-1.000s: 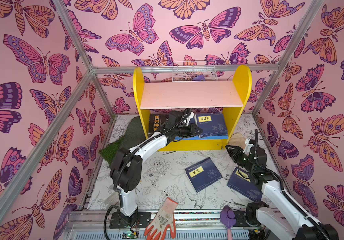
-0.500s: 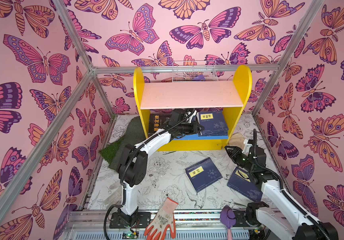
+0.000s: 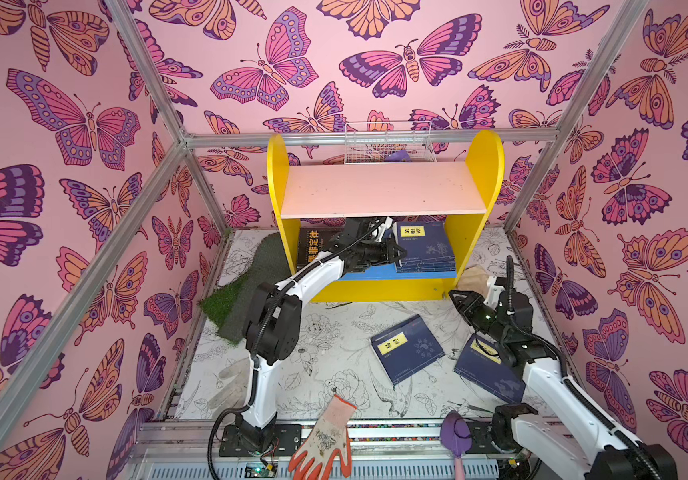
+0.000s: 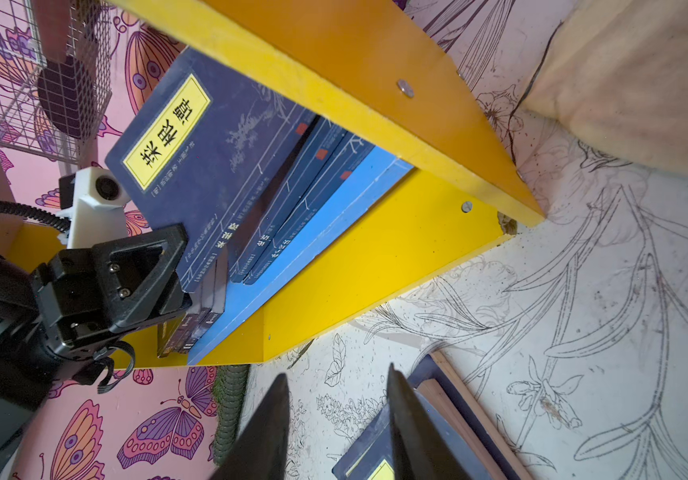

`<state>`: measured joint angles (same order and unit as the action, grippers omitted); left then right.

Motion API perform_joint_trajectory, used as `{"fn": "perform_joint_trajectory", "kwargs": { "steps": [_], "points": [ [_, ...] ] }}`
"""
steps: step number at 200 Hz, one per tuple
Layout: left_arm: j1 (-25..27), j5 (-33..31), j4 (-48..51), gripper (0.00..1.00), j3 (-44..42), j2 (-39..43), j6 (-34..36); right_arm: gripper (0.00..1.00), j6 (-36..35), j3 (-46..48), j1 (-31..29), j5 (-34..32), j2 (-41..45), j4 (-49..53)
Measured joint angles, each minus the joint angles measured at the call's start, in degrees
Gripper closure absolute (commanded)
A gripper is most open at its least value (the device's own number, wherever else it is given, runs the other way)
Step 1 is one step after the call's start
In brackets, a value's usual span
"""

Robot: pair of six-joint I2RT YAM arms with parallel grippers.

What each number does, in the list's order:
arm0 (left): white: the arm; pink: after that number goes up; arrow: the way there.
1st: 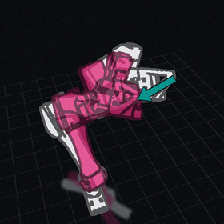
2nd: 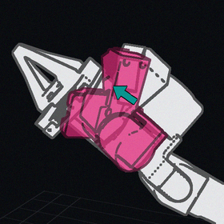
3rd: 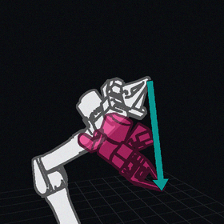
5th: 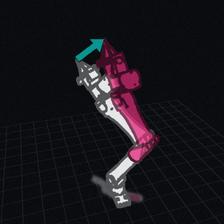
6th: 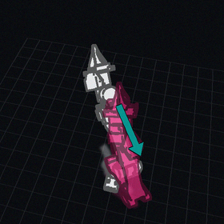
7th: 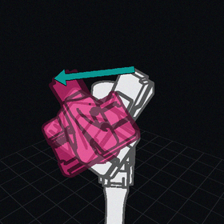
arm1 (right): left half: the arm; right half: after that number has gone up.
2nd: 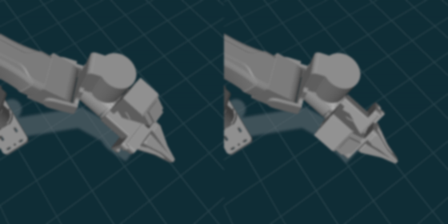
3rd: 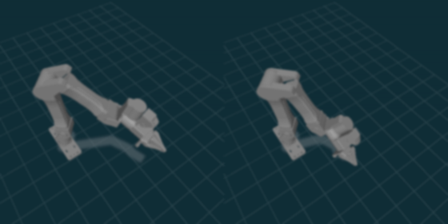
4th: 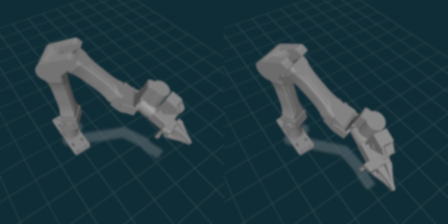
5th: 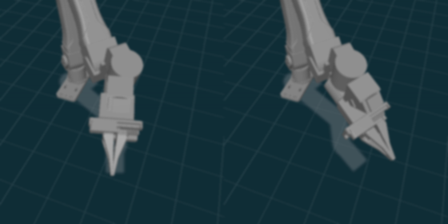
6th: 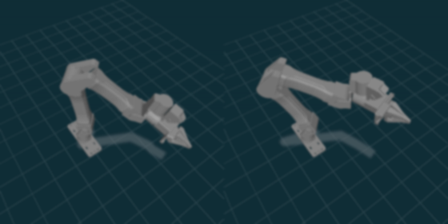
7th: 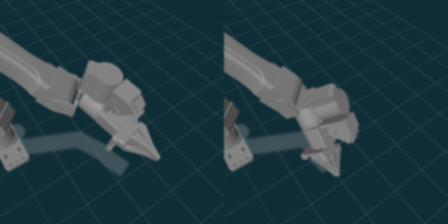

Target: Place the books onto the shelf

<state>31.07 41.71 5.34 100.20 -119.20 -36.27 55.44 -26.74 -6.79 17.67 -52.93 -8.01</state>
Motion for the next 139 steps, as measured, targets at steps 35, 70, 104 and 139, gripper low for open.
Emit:
{"fn": "perform_joint_trajectory", "kwargs": {
  "steps": [35,70,104,139],
  "points": [
    [-0.02,0.52,0.87,1.00,0.28,0.00,1.09,0.60,0.02,0.00,-0.02,0.02,0.00,0.15],
    [-0.09,0.96,1.14,1.00,0.28,0.00,1.77,0.60,0.02,0.00,-0.02,0.50,-0.57,0.17],
    [-0.31,2.49,1.16,1.00,0.28,0.00,1.79,0.60,0.04,0.00,0.00,1.27,-1.25,0.20],
    [-0.52,4.00,1.18,1.00,0.15,0.04,1.75,0.60,0.04,0.00,-0.02,1.84,-1.64,0.20]
  ]
}}
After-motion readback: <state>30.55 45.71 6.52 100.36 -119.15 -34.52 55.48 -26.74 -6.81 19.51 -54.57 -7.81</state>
